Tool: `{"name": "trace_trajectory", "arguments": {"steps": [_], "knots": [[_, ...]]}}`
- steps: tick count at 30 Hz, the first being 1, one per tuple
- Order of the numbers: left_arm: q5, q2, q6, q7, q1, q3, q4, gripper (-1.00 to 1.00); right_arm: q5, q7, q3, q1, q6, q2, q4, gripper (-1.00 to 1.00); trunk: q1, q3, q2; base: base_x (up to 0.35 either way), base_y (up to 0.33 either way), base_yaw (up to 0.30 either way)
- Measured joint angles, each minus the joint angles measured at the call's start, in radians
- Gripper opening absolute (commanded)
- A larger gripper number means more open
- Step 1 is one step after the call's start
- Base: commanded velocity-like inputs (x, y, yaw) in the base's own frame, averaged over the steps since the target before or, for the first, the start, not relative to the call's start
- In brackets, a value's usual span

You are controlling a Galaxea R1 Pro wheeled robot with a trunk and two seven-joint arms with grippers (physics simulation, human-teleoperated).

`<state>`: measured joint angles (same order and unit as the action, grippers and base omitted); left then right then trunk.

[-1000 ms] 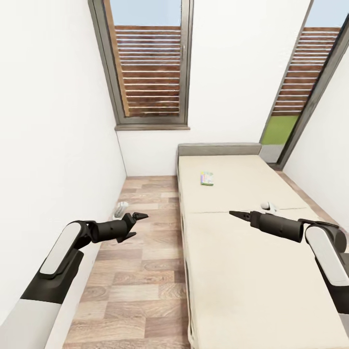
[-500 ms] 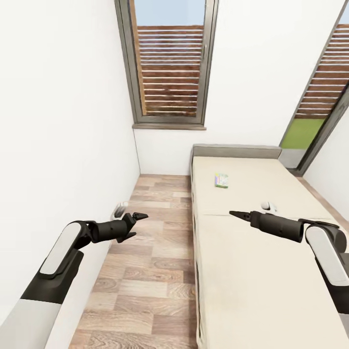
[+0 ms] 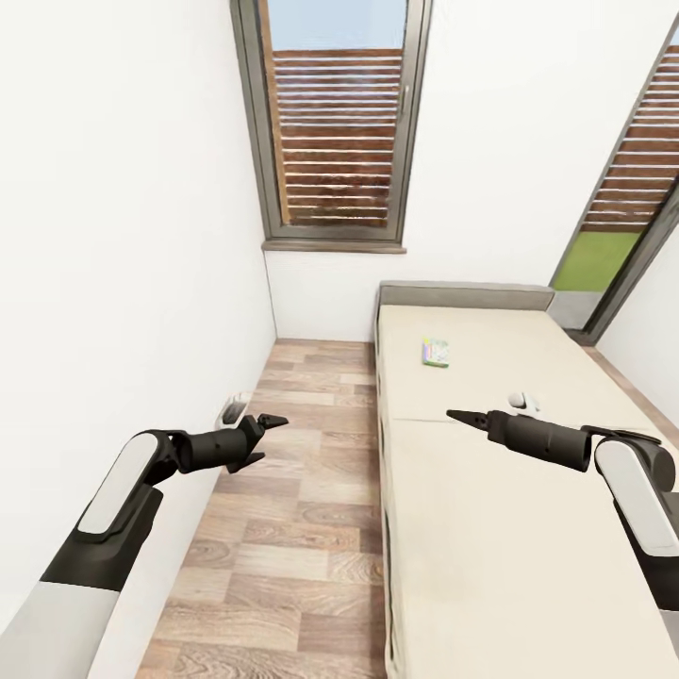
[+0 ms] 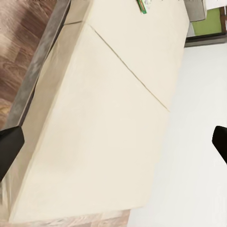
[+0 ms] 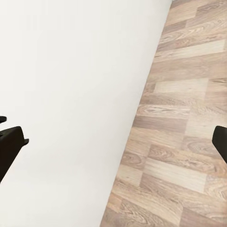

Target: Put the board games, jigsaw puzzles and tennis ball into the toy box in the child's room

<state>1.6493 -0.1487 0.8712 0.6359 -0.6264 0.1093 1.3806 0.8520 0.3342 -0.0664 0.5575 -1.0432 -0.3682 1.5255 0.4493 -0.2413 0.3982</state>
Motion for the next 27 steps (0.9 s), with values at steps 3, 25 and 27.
{"name": "trace_trajectory", "arguments": {"steps": [3, 25, 27], "knots": [[-0.001, 0.0, 0.0, 0.0, 0.0, 0.0, -0.002, 1.0, 0.0, 0.0, 0.0, 0.0, 0.0, 0.0, 0.0, 1.0, 0.0, 0.0, 0.0, 0.169, 0.066, 0.009], [-0.019, 0.001, 0.001, 0.0, 0.0, 0.0, -0.005, 1.0, 0.001, 0.001, -0.004, 0.0, 0.0, 0.0, 0.001, 1.0, 0.0, 0.0, 0.0, 0.057, 0.021, 0.002], [-0.019, 0.001, 0.001, 0.0, 0.0, 0.0, -0.005, 1.0, 0.001, 0.001, -0.004, 0.0, 0.0, 0.0, 0.001, 1.0, 0.0, 0.0, 0.0, 0.008, 0.003, 0.0]]}}
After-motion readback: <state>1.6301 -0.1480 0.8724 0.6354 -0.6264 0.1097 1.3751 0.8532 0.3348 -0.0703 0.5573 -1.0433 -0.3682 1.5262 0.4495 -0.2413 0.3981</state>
